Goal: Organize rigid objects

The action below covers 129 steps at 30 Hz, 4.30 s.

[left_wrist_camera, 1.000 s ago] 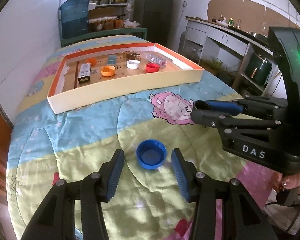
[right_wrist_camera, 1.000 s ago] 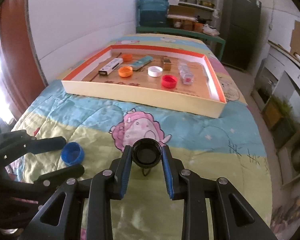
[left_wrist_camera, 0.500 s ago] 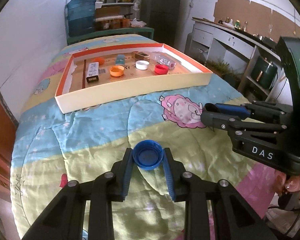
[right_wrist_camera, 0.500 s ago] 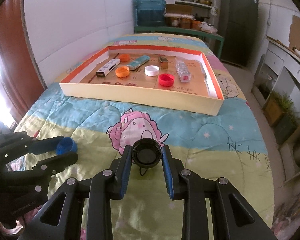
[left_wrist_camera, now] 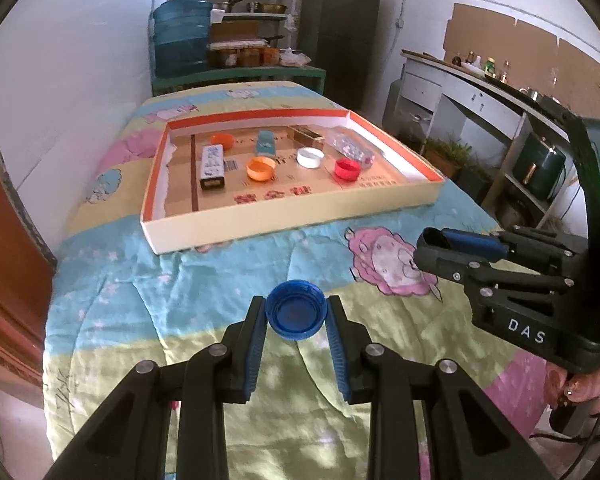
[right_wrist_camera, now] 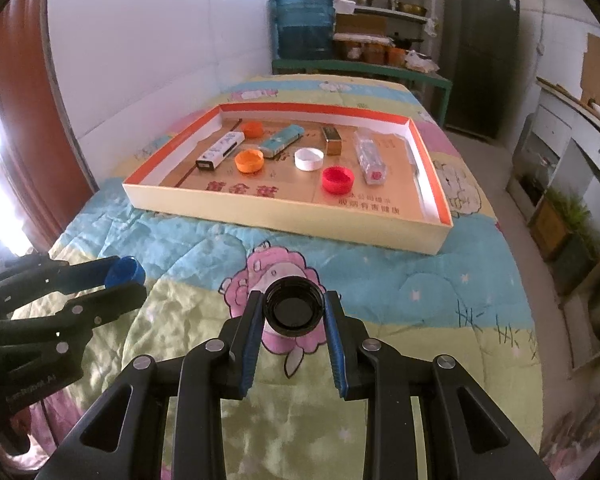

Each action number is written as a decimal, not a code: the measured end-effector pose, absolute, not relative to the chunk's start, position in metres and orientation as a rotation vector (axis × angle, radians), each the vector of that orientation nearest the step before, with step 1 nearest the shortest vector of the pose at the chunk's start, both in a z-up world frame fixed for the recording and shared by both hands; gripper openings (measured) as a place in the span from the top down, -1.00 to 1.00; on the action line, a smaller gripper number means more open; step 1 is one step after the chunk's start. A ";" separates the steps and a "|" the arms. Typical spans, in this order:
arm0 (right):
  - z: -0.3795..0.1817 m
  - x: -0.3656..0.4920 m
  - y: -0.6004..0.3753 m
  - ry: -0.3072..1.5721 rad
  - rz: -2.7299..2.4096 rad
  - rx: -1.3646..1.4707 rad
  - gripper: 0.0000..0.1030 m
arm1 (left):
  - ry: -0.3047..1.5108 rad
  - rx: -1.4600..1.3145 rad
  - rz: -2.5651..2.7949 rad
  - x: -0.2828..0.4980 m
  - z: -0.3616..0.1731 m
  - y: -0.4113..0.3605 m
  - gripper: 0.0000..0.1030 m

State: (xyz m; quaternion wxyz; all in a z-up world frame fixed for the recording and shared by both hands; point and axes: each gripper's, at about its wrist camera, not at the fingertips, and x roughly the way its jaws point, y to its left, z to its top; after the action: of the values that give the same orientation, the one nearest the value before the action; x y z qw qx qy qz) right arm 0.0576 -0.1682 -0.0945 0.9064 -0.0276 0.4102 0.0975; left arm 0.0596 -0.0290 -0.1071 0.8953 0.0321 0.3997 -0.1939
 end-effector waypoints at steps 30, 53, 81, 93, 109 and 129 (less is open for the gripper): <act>-0.068 0.126 -0.144 0.784 0.261 -0.095 0.42 | 0.753 0.001 -0.356 0.135 -0.068 -0.011 0.41; -0.090 0.189 -0.130 0.863 0.315 -0.084 0.42 | 0.918 0.032 -0.304 0.194 -0.102 -0.014 0.41; -0.115 0.210 -0.123 0.939 0.326 -0.098 0.41 | 0.965 0.090 -0.285 0.208 -0.120 -0.018 0.41; -0.114 0.208 -0.124 0.930 0.325 -0.098 0.27 | 0.953 0.090 -0.288 0.207 -0.118 -0.020 0.15; -0.102 0.198 -0.137 0.904 0.284 -0.069 -0.08 | 0.927 0.049 -0.287 0.197 -0.109 -0.012 -0.13; -0.077 0.158 -0.165 0.872 0.168 0.021 -0.44 | 0.839 -0.022 -0.264 0.161 -0.084 0.000 -0.26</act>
State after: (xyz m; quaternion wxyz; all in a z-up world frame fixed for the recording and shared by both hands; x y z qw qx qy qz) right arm 0.1582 -0.1645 -0.0773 0.9030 0.0103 0.4218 0.0813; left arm 0.1612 -0.0002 -0.0837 0.9048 -0.0106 0.4060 -0.1278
